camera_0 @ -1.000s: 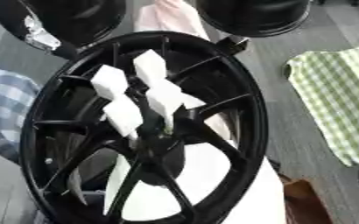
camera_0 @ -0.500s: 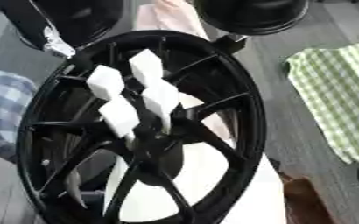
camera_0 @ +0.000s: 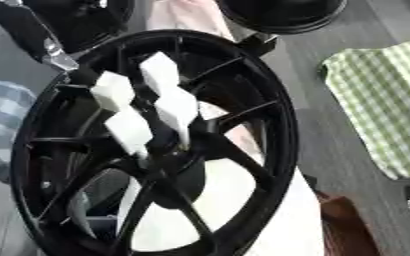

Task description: Pull the pin out of the wheel hub.

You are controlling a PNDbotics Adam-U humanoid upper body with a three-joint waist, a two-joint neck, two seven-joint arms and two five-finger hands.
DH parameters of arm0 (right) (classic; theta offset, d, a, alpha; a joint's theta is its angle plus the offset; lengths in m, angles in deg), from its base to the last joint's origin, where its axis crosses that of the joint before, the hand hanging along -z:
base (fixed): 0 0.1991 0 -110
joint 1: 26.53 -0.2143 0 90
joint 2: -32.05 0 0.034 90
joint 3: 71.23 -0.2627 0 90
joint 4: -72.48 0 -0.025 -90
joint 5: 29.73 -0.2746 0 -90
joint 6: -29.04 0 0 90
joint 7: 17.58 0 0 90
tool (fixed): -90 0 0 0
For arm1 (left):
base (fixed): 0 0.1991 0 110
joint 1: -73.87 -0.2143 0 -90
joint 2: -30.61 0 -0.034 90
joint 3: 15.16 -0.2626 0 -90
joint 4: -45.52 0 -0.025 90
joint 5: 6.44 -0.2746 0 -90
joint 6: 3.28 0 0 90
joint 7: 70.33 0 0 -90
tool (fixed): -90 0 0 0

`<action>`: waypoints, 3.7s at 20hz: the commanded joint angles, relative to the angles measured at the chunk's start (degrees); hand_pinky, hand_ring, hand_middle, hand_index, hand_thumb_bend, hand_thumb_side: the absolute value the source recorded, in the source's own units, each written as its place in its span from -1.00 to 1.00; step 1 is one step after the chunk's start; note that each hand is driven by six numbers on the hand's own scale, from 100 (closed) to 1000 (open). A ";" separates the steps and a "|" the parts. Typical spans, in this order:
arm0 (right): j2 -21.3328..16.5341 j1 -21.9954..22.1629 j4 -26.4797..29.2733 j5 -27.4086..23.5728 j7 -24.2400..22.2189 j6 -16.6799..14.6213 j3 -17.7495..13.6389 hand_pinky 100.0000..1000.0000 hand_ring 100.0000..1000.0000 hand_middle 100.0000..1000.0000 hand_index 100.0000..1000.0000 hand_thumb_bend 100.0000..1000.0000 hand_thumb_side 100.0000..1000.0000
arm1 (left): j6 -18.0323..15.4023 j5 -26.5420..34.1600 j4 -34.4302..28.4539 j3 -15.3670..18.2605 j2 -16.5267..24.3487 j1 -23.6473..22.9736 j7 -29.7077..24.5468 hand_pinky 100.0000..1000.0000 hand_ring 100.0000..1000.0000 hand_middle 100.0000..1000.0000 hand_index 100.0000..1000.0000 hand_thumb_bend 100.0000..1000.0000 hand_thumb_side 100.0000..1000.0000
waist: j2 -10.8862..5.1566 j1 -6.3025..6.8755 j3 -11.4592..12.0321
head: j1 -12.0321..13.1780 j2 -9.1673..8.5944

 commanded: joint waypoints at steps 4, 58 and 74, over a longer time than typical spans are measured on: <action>-1.83 -0.61 1.60 -0.29 0.18 -0.06 -0.13 -0.05 0.22 -0.03 0.37 -0.57 -0.36 | -3.59 0.24 -7.49 2.70 6.52 -2.64 -3.49 0.50 0.46 0.40 0.63 0.45 -0.22 | -0.73 0.01 -0.26 | -0.79 0.03; -1.78 -1.23 1.86 -0.62 -0.23 0.54 0.13 -0.05 0.22 -0.03 0.37 -0.50 -0.38 | -3.93 -10.63 -3.81 -0.70 0.75 -1.40 -0.84 0.43 0.36 0.23 0.52 0.22 -0.73 | -1.01 -0.28 -0.97 | -1.12 -2.08; -1.84 -1.41 1.92 -0.78 0.24 0.95 0.17 -0.06 0.22 -0.03 0.37 -0.48 -0.40 | -1.37 -3.27 -2.88 -1.01 -0.03 -1.17 -1.20 0.13 -0.12 -0.45 -0.09 -0.24 -1.00 | -1.14 -0.23 -1.18 | -0.96 -2.23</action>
